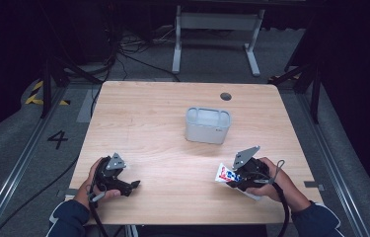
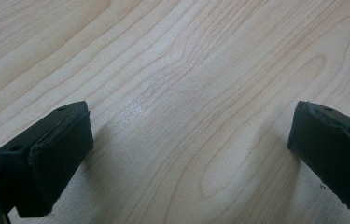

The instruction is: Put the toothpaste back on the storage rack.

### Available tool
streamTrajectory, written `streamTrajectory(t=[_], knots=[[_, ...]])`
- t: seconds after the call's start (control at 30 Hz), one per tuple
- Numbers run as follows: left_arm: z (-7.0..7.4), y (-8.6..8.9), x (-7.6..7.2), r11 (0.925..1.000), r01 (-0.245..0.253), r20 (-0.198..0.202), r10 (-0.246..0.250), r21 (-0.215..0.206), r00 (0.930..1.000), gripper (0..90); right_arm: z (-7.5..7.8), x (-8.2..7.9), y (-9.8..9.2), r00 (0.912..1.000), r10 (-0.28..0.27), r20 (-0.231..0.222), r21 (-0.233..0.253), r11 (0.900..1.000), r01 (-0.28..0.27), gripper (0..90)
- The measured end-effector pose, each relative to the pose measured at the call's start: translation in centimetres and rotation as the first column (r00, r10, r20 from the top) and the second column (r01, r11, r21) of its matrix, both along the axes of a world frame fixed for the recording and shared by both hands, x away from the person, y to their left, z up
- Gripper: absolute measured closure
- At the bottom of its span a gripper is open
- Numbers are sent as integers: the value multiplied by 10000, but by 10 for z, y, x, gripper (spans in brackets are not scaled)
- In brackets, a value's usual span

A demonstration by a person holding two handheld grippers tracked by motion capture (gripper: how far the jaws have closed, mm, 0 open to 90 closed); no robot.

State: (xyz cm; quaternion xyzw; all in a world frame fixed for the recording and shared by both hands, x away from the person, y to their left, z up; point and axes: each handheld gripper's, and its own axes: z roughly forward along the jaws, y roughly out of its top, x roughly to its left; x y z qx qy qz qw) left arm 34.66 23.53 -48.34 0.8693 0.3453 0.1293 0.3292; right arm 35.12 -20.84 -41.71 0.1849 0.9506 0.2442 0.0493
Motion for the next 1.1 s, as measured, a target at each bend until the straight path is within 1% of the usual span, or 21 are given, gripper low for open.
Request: streamTrajectory(t=[0.07,0.1,0.13,0.2,0.23,0.27,0.3,0.33,0.37,0.4,0.43,0.47,0.67,0.73,0.77,0.8,0.97,1.0,1.1], knots=[[0,0,0,10000,-8,0,8,-8,10000,5,3,-1,-3,10000,-5,6,200,9998,4,649],[0,0,0,10000,-3,0,3,-4,10000,5,3,0,-3,10000,-17,61,183,9998,15,649],[0,0,0,10000,-1,-2,1,-2,10000,5,5,0,-5,10000,41,40,313,9995,-42,650],[0,0,0,10000,0,1,0,1,10000,5,8,0,-9,10000,-38,71,558,9984,34,650],[0,0,0,10000,-2,0,2,0,10000,5,12,0,-12,9998,-138,112,805,9967,129,650],[0,0,0,10000,-2,-2,2,-4,10000,5,14,1,-14,9997,-165,164,911,9957,149,650],[0,0,0,10000,2,-2,-2,1,10000,5,14,1,-14,9997,-165,164,911,9957,149,650],[0,0,0,10000,1,-3,-1,-1,10000,5,18,1,-18,9991,-320,279,1096,9936,287,650],[0,0,0,10000,3,-1,-3,3,10000,5,20,1,-19,9987,-369,344,1180,9925,326,650],[0,0,0,10000,3,-1,-3,3,10000,5,20,1,-19,9987,-369,344,1180,9925,326,650],[0,0,0,10000,-4,1,4,-3,10000,5,21,1,-21,9979,-461,451,1227,9916,402,651],[0,0,0,10000,-2,0,2,-2,10000,5,23,1,-22,9974,-530,481,1338,9899,461,651],[0,0,0,10000,0,0,0,0,10000,5,28,1,-28,9944,-692,803,1685,9842,549,651],[0,0,0,10000,-5,-1,5,-6,10000,5,29,1,-29,9935,-759,849,1839,9812,593,651],[0,0,0,10000,-1,-2,1,-4,10000,5,30,1,-29,9921,-789,978,1904,9799,592,651],[0,0,0,10000,-1,-2,1,-4,10000,5,30,1,-29,9921,-789,978,1904,9799,592,651],[0,0,0,10000,-2,-2,2,-1,10000,5,35,1,-32,9880,-904,1255,2280,9718,599,652],[0,0,0,10000,-2,1,2,-3,10000,5,37,1,-32,9861,-962,1353,2468,9672,605,652],[0,0,0,10000,3,-2,-3,3,10000,5,42,0,-34,9821,-1080,1546,2819,9575,609,652]])
